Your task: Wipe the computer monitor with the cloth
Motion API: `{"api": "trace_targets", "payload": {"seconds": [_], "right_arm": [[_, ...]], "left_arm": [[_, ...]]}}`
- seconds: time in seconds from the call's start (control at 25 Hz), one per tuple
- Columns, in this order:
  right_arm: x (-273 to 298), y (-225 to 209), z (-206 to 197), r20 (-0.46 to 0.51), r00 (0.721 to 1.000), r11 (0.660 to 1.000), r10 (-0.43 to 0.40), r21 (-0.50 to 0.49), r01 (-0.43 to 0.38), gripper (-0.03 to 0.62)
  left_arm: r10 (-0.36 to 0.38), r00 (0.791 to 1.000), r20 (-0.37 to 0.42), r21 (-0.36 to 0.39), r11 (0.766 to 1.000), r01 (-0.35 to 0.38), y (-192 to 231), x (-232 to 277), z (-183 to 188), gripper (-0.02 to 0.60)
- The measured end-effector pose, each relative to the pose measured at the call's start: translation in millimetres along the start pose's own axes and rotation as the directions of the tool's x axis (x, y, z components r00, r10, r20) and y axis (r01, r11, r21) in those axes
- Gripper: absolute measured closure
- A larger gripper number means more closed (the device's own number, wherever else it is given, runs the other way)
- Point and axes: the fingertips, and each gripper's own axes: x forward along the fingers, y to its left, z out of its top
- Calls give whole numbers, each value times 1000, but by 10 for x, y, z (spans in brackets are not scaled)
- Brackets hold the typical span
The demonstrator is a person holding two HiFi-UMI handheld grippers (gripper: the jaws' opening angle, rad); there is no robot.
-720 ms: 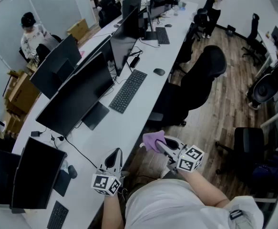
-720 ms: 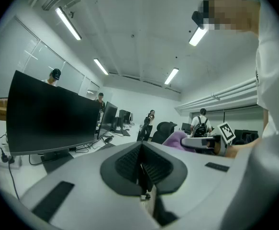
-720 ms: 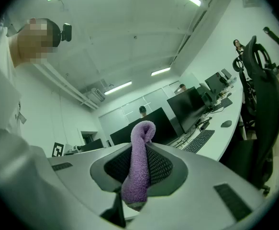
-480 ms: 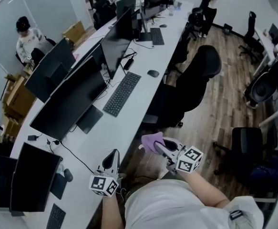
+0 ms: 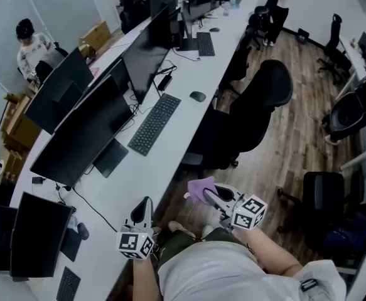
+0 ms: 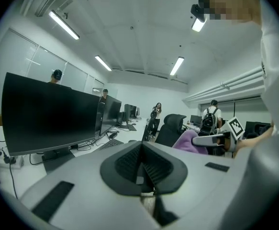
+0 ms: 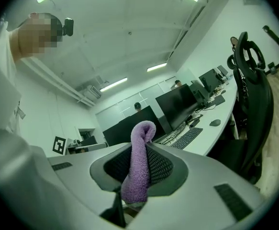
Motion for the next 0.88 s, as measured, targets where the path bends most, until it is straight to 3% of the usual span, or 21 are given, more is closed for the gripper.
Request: {"api": "trace_targets", "payload": {"seconds": [0.36, 0.72, 0.88], "right_arm": [[710, -265, 124, -31, 999, 1000, 10, -14, -11, 510], [2007, -391, 579, -94, 993, 991, 67, -111, -77, 510], [2597, -369, 651, -111, 990, 983, 89, -150, -106, 508]], "left_arm": [[30, 999, 15, -38, 999, -30, 623, 367, -25, 581], [83, 993, 84, -110, 991, -74, 1690, 899, 251, 581], [149, 984, 95, -118, 983, -137, 2146, 948, 228, 581]]}}
